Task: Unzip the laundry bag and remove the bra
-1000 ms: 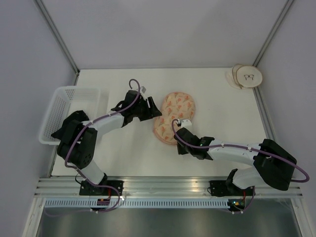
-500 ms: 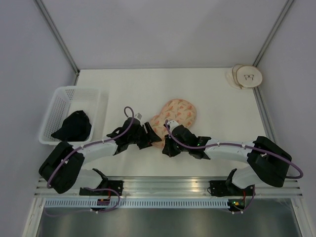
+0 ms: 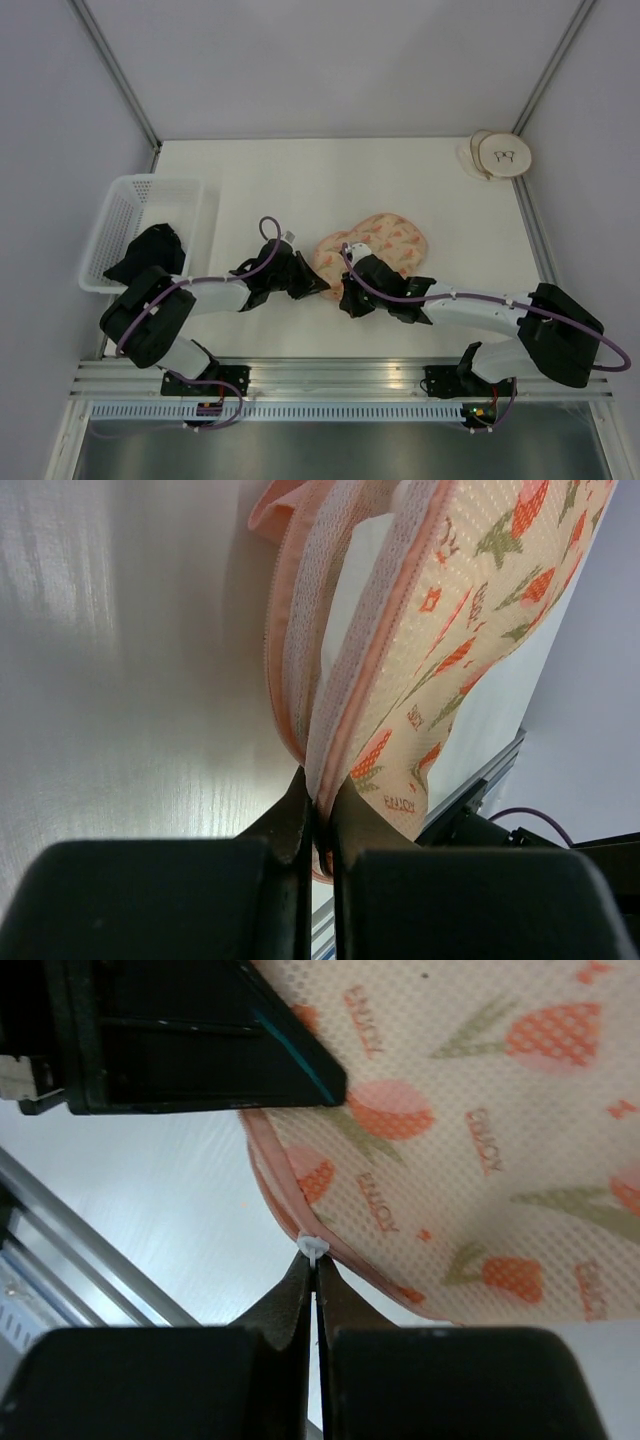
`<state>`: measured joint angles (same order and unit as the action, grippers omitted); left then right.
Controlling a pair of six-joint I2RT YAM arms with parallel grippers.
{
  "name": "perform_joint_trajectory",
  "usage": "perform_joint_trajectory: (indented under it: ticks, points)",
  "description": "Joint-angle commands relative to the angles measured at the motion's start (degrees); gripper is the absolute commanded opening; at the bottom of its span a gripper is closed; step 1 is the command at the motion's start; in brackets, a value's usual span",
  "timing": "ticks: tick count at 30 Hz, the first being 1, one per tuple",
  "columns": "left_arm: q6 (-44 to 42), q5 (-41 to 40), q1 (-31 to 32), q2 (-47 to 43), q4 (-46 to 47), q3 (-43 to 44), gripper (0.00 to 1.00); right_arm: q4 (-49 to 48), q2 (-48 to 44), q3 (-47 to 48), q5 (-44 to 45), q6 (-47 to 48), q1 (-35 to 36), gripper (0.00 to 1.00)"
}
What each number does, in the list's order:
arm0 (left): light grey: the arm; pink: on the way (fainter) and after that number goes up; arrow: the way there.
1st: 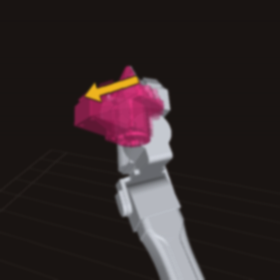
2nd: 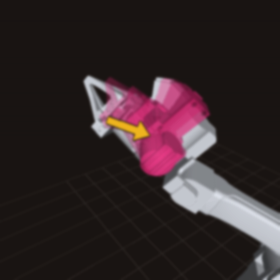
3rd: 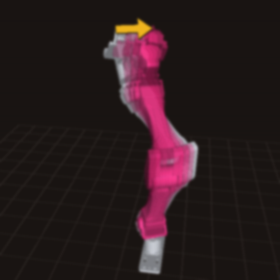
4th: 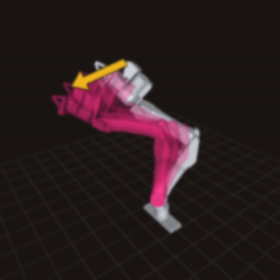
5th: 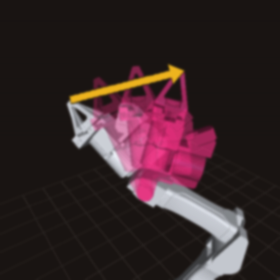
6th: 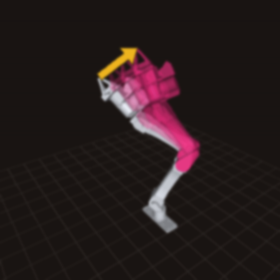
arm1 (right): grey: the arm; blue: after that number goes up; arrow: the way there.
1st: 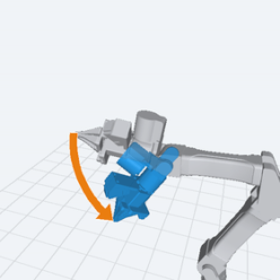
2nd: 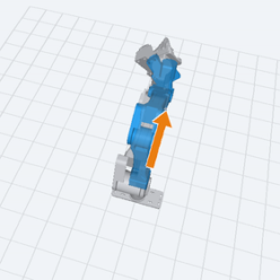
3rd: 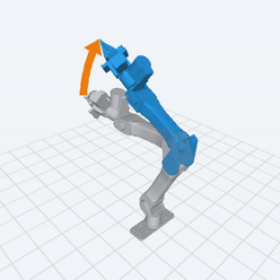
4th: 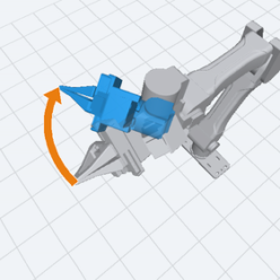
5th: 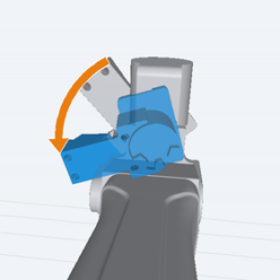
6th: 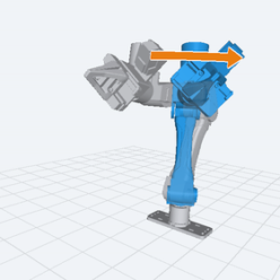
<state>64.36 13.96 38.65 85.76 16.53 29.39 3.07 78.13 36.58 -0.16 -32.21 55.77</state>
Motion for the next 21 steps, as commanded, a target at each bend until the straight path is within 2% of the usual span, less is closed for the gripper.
perform_joint_trajectory:
  ticks: [1, 13, 16, 17, 20, 21]
  points:
    - [1.03, -2.79, -0.25, -1.46, 0.08, 1.11, 0.02, 7.63, -3.59, 0.25, 7.80, -1.01, -0.05, 0.00]
    - [2.35, -9.91, -0.25, -8.41, -6.07, -0.47, 0.02, 17.23, -4.57, -1.16, 17.55, -5.06, -0.13, 0.00]
    - [2.09, -8.16, -0.07, -9.03, -5.81, -0.73, 0.14, 19.24, -3.16, -0.02, 21.50, -5.93, -0.05, 0.00]
    - [1.83, -7.37, 0.02, -9.20, -5.99, -0.82, 0.27, 19.86, -2.55, 0.33, 22.65, -6.20, -0.22, 0.00]
    - [1.91, -7.10, 0.19, -10.52, -6.43, -2.22, 0.55, 22.15, -1.05, 1.74, 25.64, -6.90, -0.83, 0.00]
    - [2.09, -7.36, 0.19, -12.09, -7.30, -3.19, 0.59, 23.11, -0.87, 2.09, 26.26, -7.08, -1.10, 0.00]
